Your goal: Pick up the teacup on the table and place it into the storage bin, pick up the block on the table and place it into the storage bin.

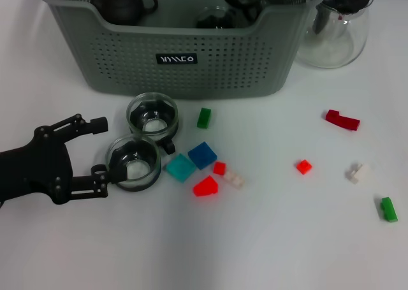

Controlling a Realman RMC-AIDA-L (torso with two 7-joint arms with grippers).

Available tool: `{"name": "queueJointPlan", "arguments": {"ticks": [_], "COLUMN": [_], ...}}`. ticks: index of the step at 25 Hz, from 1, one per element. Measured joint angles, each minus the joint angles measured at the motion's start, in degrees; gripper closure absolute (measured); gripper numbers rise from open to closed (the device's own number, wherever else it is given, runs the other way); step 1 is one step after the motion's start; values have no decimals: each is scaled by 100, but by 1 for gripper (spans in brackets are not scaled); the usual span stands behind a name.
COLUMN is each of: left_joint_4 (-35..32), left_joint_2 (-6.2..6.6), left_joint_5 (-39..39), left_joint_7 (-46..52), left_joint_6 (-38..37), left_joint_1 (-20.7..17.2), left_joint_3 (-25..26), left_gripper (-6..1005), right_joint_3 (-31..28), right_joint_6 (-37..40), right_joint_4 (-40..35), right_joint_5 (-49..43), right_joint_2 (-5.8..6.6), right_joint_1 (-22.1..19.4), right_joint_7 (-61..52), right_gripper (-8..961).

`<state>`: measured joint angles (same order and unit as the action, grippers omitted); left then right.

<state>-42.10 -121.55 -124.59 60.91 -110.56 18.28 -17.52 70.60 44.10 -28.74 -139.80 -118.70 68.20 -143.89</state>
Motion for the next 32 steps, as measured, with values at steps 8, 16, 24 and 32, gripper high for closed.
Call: {"name": "queueJointPlan", "arguments": {"ticks": [8,16,24,32], "left_joint_4": [0,5,41,-362], "left_joint_2": [9,3,26,84], "left_joint_5": [11,31,32,4], "left_joint_7": [-7,0,-4,572], "left_joint_6": [0,8,8,-131], "left_joint_1": [15,-4,4,100], "left_joint_3": [3,3,10,-37], "left_gripper": [53,52,52,52], "right_joint_3": [-67,-336,-817,-1969], "right_joint_6": [-83,184,3977,5624], "right_joint_4": [-106,-3265,-3349,-3521], "right_joint_5": [-133,2617,6654,3777], "right_joint_2": [-6,-159,16,16], "right_joint_1": [-54,-2189,-4460,-5235], "right_joint_7": [-19,1649,5643,5502], "right_gripper": [700,454,433,436]}}
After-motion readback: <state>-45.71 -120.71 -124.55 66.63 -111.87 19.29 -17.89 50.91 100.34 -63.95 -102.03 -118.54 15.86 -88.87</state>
